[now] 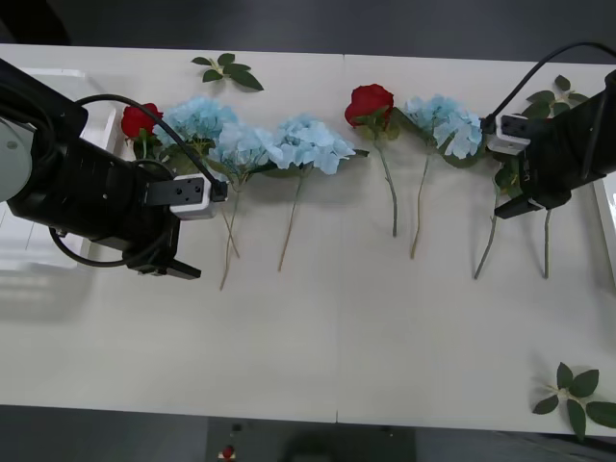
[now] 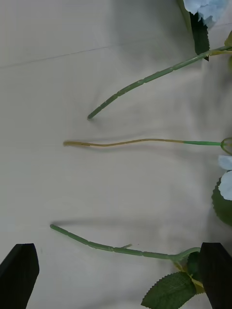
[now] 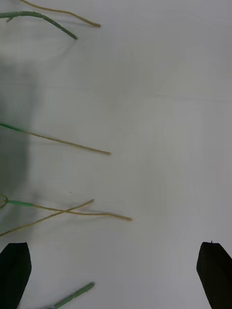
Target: Put the red flowers into the right box and the blue flowers into the left box
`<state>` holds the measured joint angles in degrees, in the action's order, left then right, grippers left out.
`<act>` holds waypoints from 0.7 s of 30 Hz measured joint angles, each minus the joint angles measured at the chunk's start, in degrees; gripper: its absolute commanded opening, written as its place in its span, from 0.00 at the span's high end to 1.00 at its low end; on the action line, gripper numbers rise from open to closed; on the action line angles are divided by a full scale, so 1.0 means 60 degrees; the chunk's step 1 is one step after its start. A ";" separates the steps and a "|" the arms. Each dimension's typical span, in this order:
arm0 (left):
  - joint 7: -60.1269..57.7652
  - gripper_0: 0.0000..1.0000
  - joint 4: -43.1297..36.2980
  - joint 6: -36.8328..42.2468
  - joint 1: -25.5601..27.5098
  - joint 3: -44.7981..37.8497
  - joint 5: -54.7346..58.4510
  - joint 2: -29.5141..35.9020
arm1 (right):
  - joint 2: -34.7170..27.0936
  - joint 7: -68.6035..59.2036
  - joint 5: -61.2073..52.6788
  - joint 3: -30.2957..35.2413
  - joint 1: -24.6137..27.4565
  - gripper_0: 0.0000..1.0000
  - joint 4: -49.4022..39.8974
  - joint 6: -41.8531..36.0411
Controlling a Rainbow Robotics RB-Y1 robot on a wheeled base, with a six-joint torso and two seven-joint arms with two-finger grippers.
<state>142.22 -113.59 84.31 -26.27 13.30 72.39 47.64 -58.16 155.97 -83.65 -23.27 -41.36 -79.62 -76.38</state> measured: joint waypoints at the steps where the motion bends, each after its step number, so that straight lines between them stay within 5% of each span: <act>1: 0.0000 0.00 0.0005 0.0002 0.0021 0.0008 0.0000 -0.0009 | 0.0000 0.0000 0.0000 0.0000 0.0000 0.04 0.0000 0.0000; 9: 0.0000 0.00 0.0125 -0.0007 0.0803 0.0009 0.0571 -0.0434 | 0.0152 0.0000 -0.0012 -0.0355 0.0408 0.04 0.0021 0.0233; 16: -0.0359 0.00 0.0137 -0.0723 0.0803 -0.0746 0.1515 -0.0202 | -0.0347 -0.0125 -0.0914 -0.0400 -0.0531 0.04 0.0031 0.0454; 21: -0.3893 0.00 0.0138 -0.2205 0.0789 -0.0048 0.1962 0.0974 | -0.1001 -0.4316 -0.0865 -0.0402 -0.1370 0.03 0.0031 0.0453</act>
<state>118.87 -112.76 71.08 -21.54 13.01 84.17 53.48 -64.17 130.08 -88.83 -25.68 -49.58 -79.43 -73.67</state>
